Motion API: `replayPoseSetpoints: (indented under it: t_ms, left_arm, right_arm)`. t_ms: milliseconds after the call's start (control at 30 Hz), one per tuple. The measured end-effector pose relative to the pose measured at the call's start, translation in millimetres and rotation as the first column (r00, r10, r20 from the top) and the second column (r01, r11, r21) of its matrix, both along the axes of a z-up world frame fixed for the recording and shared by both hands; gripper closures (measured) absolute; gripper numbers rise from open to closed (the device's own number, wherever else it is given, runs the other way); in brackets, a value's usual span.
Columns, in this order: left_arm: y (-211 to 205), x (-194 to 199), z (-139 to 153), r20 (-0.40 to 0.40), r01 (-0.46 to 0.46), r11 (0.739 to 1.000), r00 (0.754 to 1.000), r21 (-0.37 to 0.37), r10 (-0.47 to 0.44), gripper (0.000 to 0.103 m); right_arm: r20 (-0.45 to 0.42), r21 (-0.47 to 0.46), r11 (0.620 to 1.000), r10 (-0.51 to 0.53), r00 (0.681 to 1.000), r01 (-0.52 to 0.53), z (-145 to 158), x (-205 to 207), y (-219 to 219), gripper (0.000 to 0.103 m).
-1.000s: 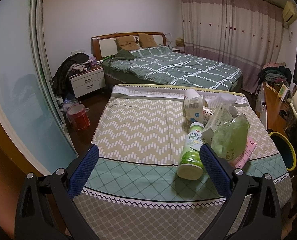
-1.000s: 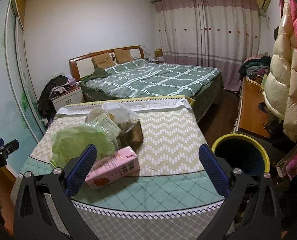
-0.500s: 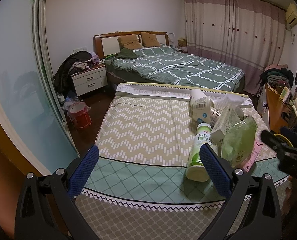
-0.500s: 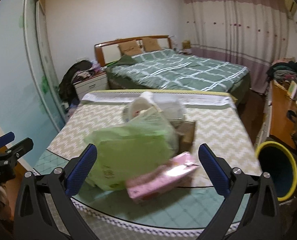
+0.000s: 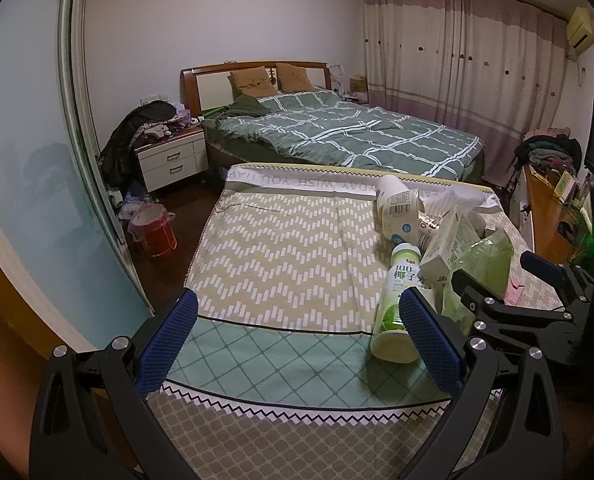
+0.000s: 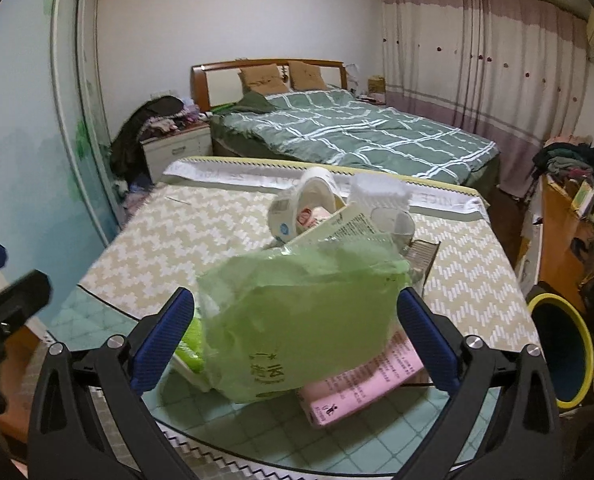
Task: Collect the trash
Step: 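Reach the right gripper to the green plastic bag and close on it, then carry the green bag with the right gripper over the yellow bin and open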
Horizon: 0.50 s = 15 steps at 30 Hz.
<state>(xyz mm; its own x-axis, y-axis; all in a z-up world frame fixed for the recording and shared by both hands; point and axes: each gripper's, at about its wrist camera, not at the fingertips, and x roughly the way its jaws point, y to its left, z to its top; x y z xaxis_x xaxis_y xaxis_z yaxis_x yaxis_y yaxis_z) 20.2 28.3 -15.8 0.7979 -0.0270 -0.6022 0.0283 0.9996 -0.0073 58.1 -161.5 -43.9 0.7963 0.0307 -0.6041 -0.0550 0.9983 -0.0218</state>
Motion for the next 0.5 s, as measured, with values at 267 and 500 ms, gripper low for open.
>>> replayPoseSetpoints:
  t_ms: [267,500]
  left_arm:
    - [-3,-2,-2,0.003,0.007,1.0,1.0,0.0,-0.007,0.004]
    - [-6,-2,-3,0.004,0.01,1.0,1.0,0.001,-0.01,0.004]
  right_arm:
    - [-0.034,0.016,1.0,0.027,0.999,-0.026,-11,4,5,0.025]
    - [-0.077,0.097,0.994,0.064,0.995,-0.057,-20,5,-5,0.08]
